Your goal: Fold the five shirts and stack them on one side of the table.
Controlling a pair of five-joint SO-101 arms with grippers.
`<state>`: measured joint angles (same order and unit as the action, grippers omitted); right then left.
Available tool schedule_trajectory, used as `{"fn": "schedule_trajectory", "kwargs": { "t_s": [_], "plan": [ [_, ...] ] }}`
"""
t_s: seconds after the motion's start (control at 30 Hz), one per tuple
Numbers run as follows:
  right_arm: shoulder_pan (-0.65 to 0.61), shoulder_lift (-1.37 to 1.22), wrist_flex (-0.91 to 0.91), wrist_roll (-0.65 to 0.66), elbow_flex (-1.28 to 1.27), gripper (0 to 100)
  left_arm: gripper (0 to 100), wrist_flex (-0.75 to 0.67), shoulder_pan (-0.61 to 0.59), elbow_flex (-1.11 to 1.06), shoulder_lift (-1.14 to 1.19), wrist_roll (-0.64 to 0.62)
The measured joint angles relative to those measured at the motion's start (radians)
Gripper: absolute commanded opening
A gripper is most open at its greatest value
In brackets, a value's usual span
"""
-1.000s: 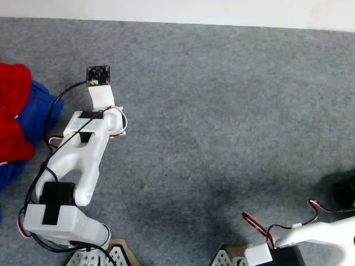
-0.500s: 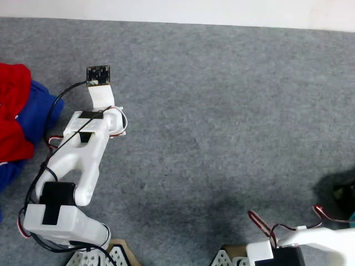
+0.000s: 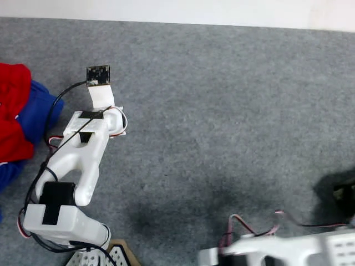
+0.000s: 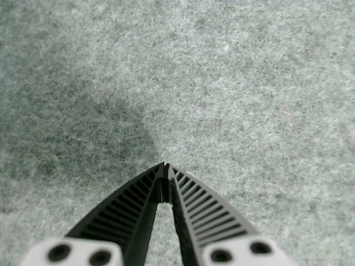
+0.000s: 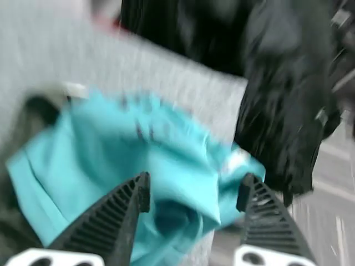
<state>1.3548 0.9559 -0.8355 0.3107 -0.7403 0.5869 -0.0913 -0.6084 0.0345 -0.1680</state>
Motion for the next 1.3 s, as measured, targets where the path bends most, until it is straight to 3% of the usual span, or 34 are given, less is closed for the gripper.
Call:
{"fn": "schedule_trajectory", "kwargs": {
  "t_s": [0.13,0.37,0.67,0.97,1.3],
  "plan": [
    [-0.069,0.215,-0.051,-0.031,-0.061,23.6,1,0.000,0.000,0.000,0.000,0.000],
    [-0.199,0.336,-0.031,-0.037,-0.184,0.5,1,0.000,0.000,0.000,0.000,0.000],
    [-0.272,0.180,0.288,-0.037,-0.361,0.8,1,0.000,0.000,0.000,0.000,0.000],
    [-0.103,-0.292,0.574,-0.035,-0.374,0.8,1,0.000,0.000,0.000,0.000,0.000],
    [0.089,-0.405,0.793,0.123,-0.489,1.2,1,0.000,0.000,0.000,0.000,0.000]
  ]
}}
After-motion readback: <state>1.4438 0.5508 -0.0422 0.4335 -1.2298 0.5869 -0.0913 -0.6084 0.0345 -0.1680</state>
